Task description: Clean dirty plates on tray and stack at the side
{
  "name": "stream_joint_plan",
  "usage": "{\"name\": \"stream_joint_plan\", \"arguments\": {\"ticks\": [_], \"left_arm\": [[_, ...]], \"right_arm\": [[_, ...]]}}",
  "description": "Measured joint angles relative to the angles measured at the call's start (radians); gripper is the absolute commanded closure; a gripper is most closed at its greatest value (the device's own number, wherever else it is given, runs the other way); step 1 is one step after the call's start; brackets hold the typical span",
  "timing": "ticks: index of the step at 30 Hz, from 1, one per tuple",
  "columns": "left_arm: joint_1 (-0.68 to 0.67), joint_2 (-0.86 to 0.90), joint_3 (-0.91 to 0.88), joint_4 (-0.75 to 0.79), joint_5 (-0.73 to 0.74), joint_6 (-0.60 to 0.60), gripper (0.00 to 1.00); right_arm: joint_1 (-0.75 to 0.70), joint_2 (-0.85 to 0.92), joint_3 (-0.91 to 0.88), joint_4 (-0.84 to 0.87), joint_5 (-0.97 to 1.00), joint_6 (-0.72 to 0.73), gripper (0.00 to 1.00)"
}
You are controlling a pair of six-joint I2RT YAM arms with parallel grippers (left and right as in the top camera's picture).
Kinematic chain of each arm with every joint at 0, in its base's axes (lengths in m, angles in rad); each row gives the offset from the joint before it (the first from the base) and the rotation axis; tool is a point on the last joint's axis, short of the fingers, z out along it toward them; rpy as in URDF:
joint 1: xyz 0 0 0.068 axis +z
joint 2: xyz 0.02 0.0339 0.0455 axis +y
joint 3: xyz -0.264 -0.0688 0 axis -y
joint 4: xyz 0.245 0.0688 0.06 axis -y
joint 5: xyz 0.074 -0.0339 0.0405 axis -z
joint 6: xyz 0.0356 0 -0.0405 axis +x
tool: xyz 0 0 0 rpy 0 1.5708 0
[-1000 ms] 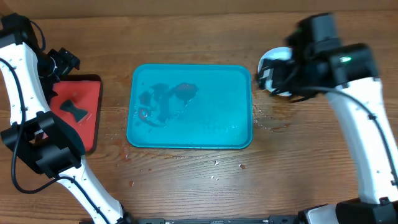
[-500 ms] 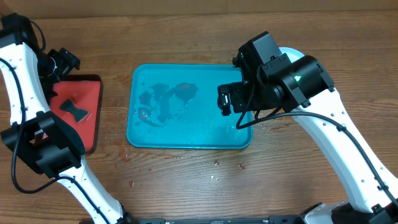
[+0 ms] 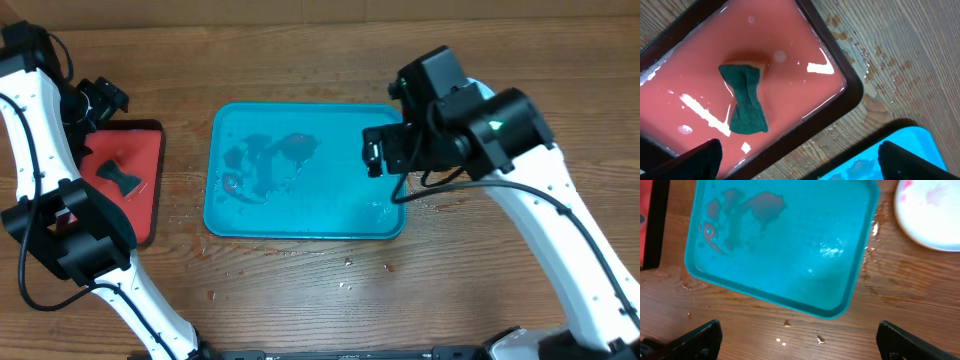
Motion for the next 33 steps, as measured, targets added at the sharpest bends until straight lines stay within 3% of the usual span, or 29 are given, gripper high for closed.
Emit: {"name": "stream_joint_plan", "arguments": {"ticks": [8, 12, 15, 25, 33], "left_arm": [[0.000, 0.000, 0.000, 0.000, 0.000, 0.000, 0.00], [0.000, 0.000, 0.000, 0.000, 0.000, 0.000, 0.00], [0.000, 0.000, 0.000, 0.000, 0.000, 0.000, 0.00], [0.000, 0.000, 0.000, 0.000, 0.003, 0.000, 0.00], [0.000, 0.000, 0.000, 0.000, 0.003, 0.000, 0.00]], "right_arm": [[-0.005, -0.188, -0.008, 0.007, 0.087, -0.001, 0.00], [-0.013, -0.307, -0.101, 0.066, 0.114, -0.001, 0.00], [-0.043, -0.395, -0.246, 0.176, 0.124, -0.001, 0.00], [-0.188, -0.787, -1.008, 0.774, 0.120, -0.001, 0.00], [-0.258, -1.210, -1.368, 0.994, 0.113, -0.001, 0.00]]}}
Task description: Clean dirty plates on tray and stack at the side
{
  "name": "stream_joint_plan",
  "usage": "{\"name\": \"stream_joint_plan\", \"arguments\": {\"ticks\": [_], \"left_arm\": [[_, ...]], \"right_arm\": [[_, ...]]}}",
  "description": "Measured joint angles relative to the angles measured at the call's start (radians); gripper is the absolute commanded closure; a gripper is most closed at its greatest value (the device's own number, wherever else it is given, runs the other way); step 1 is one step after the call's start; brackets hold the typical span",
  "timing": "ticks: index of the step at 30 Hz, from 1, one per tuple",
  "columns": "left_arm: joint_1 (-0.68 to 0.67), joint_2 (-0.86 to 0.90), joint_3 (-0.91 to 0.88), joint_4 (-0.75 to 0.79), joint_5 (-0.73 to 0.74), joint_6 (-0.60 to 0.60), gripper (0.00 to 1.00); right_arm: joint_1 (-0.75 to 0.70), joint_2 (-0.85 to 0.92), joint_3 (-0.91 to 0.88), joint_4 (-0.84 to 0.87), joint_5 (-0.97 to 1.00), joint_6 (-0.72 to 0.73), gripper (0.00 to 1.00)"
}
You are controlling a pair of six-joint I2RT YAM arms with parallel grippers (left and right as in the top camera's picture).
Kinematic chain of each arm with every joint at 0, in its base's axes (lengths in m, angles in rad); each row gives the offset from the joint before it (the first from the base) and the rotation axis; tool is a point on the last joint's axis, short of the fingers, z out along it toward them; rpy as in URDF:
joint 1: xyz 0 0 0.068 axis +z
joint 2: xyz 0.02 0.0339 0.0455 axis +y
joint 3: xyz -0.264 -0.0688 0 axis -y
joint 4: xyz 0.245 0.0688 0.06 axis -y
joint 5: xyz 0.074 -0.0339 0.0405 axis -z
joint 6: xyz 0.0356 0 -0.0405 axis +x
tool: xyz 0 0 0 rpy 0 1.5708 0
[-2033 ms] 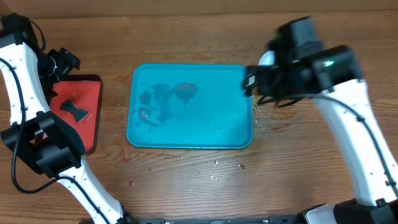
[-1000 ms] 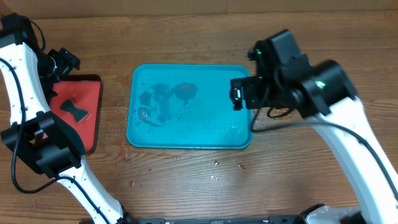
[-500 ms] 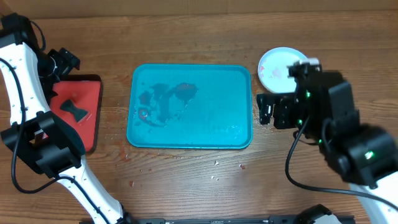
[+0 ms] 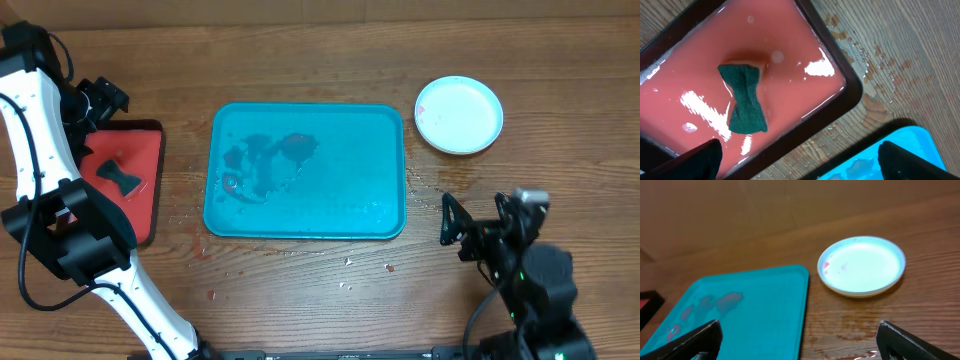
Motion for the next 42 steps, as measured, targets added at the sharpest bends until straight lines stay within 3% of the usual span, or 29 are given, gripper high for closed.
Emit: {"name": "stream_joint_plan", "arguments": {"ticks": [10, 20, 42], "left_arm": [[0.000, 0.000, 0.000, -0.001, 0.000, 0.000, 0.00], [0.000, 0.000, 0.000, 0.000, 0.000, 0.000, 0.00], [0.000, 0.000, 0.000, 0.000, 0.000, 0.000, 0.00]], "right_arm": [[-0.109, -0.295, -0.235, 0.166, 0.000, 0.000, 0.00], [-0.127, -0.347, -0.370, 0.398, -0.001, 0.000, 0.00], [-0.192, -0.347, -0.377, 0.304, -0.027, -0.149, 0.00]]}}
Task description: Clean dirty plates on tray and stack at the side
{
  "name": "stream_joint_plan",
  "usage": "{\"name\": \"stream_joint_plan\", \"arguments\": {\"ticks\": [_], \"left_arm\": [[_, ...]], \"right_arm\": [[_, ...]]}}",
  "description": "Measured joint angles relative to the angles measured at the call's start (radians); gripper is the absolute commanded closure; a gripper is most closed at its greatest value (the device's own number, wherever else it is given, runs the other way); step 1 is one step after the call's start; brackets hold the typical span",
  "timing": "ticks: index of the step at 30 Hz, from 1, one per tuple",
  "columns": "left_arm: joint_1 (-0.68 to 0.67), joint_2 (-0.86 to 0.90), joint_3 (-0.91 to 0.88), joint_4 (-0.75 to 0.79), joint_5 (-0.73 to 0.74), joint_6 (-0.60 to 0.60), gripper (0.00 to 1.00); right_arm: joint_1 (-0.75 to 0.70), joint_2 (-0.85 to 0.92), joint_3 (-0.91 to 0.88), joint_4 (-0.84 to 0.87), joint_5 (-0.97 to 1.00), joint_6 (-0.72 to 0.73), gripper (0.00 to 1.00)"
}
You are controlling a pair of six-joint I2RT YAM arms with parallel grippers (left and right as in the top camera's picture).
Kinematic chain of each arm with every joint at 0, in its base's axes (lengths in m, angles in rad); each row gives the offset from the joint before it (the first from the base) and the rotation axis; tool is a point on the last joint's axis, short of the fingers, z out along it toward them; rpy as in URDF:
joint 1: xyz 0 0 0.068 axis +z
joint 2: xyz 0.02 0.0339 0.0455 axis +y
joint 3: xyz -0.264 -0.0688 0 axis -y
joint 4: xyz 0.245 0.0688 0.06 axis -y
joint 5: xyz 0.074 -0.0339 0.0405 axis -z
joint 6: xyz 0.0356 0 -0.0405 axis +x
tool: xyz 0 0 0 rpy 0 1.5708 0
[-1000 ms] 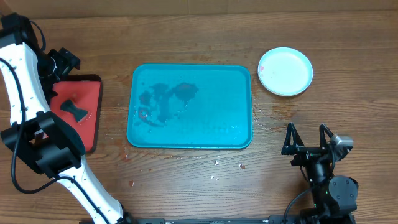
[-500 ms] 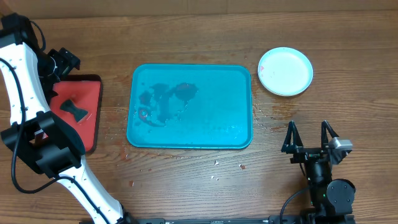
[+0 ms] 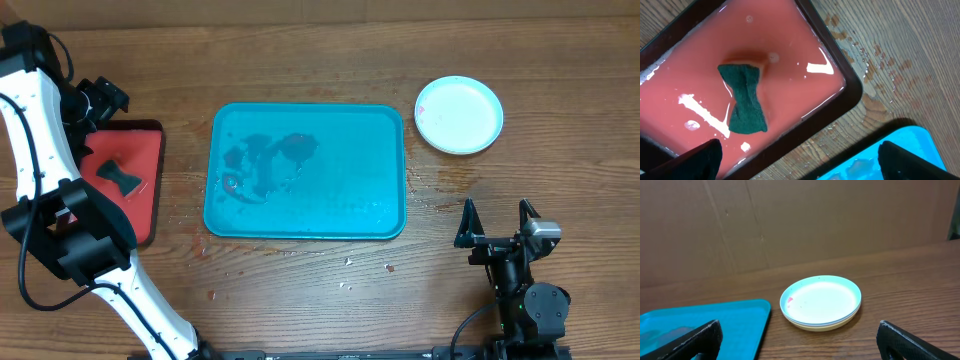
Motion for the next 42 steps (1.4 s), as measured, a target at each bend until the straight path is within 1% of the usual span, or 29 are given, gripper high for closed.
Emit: {"name": "stream_joint_plan", "arguments": {"ticks": [28, 30, 33, 35, 39, 42], "left_arm": [[0.000, 0.000, 0.000, -0.002, 0.000, 0.001, 0.00], [0.000, 0.000, 0.000, -0.025, 0.000, 0.008, 0.00], [0.000, 0.000, 0.000, -0.104, 0.009, 0.016, 0.00], [0.000, 0.000, 0.000, -0.113, 0.020, 0.019, 0.00], [-0.013, -0.017, -0.005, -0.086, 0.038, 0.019, 0.00], [-0.060, -0.087, -0.012, -0.030, 0.011, 0.019, 0.00]], "right_arm": [[0.000, 0.000, 0.000, 0.000, 0.000, -0.003, 0.00], [0.000, 0.000, 0.000, 0.000, 0.000, -0.003, 0.00], [0.000, 0.000, 0.000, 0.000, 0.000, -0.004, 0.00], [0.000, 0.000, 0.000, 0.000, 0.000, -0.003, 0.00], [0.000, 0.000, 0.000, 0.000, 0.000, -0.004, 0.00], [0.000, 0.000, 0.000, 0.000, 0.000, -0.003, 0.00]]}}
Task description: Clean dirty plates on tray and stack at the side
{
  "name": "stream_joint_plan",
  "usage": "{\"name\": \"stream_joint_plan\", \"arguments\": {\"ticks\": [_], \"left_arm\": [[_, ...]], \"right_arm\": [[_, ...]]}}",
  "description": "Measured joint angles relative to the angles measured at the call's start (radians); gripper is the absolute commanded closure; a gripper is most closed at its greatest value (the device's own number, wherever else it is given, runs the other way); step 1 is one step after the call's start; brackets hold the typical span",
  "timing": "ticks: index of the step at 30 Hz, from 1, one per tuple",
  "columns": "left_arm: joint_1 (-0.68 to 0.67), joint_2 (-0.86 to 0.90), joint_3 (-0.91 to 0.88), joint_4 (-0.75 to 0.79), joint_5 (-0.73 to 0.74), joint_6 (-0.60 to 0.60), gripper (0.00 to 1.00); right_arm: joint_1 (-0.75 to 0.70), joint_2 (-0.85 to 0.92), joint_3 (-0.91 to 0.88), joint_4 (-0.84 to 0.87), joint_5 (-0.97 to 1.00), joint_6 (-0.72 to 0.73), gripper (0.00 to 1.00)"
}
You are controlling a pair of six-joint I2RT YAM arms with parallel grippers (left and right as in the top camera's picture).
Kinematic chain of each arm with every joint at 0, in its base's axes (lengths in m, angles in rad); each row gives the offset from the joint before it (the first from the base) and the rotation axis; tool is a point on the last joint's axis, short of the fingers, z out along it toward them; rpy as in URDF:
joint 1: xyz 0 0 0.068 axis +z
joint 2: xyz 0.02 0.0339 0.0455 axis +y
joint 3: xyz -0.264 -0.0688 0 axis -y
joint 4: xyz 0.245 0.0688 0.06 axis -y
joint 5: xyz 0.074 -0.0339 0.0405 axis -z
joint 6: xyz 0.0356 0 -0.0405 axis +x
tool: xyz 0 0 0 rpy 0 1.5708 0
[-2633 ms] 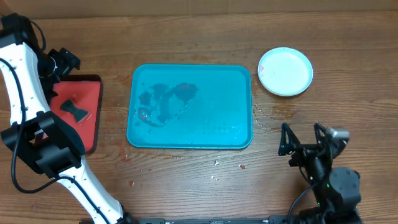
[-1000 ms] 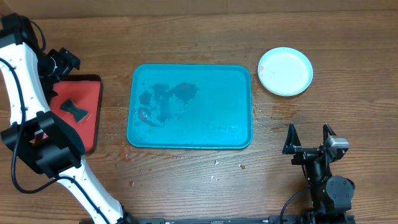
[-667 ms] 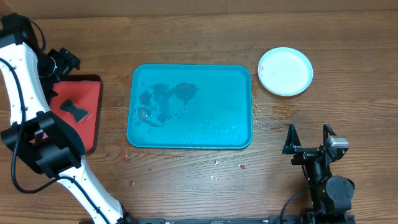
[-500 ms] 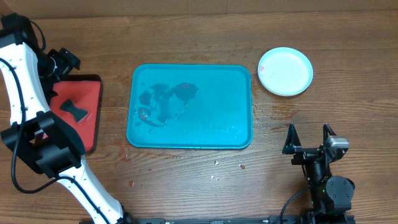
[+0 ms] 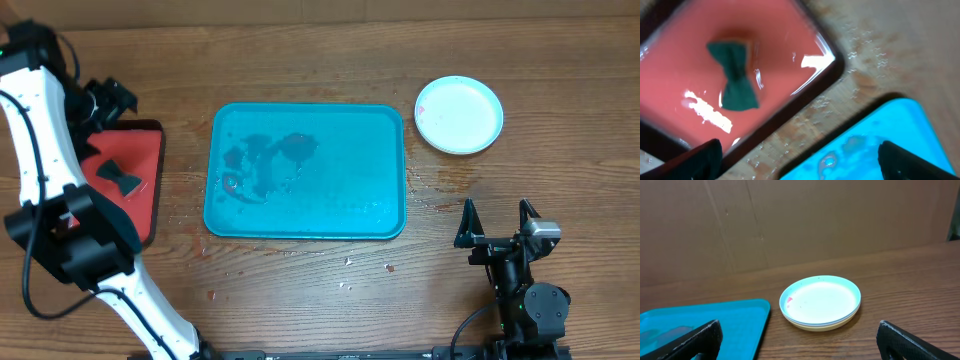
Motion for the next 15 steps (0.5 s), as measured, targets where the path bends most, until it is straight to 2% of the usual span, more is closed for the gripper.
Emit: {"name": "stream_joint_plan", "arguments": {"ticks": [5, 9, 15], "left_arm": [[-0.164, -0.210, 0.000, 0.057, -0.128, 0.024, 0.00], [-0.293, -0.371, -0.016, 0.085, -0.182, 0.125, 0.00], [-0.381, -0.613, -0.293, 0.293, -0.218, 0.273, 0.01]], "right_arm": [[0.000, 0.000, 0.000, 0.000, 0.000, -0.001, 0.00], [0.000, 0.000, 0.000, -0.001, -0.001, -0.001, 0.00], [0.000, 0.000, 0.000, 0.000, 0.000, 0.000, 0.00]]}}
